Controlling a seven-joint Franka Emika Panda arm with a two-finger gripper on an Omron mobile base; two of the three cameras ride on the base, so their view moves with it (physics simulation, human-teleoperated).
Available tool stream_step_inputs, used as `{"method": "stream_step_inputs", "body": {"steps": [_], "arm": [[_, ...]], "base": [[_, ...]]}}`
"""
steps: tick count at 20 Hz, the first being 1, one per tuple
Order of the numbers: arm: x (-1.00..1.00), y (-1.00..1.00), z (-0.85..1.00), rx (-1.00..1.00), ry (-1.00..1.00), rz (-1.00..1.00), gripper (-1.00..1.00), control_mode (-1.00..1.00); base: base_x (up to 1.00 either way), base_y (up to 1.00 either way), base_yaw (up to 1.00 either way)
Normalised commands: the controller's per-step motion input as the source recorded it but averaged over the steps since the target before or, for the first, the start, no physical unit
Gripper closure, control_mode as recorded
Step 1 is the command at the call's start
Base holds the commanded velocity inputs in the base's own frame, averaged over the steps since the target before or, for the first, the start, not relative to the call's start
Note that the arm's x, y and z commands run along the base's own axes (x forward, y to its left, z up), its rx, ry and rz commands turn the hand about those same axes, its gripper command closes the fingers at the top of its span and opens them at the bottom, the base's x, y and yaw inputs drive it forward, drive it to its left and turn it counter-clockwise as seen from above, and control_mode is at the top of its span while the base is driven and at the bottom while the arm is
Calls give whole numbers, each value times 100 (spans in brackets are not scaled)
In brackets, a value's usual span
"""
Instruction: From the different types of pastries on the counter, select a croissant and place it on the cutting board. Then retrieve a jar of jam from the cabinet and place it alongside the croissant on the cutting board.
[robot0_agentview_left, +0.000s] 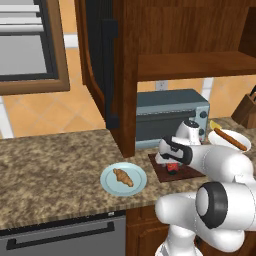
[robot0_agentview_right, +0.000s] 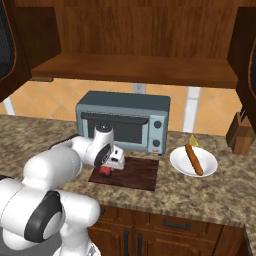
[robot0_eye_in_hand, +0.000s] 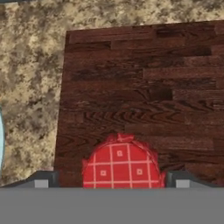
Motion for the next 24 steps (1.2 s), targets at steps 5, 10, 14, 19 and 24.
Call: {"method": "stream_step_inputs", "body": {"steps": [5,10,14,19,24], "arm": [[0,1,27,3,3,0,-100,-100],[-1,4,66,4,2,0,-100,-100],[-51,82,2,0,0,0,-100,-100],[-74,100,-6,0,0,0,-100,-100],[-42,81,-9,1,0,0,-100,-100]], "base": [[0,0,0],[0,0,0],[0,0,0],[0,0,0],[0,0,0]]}}
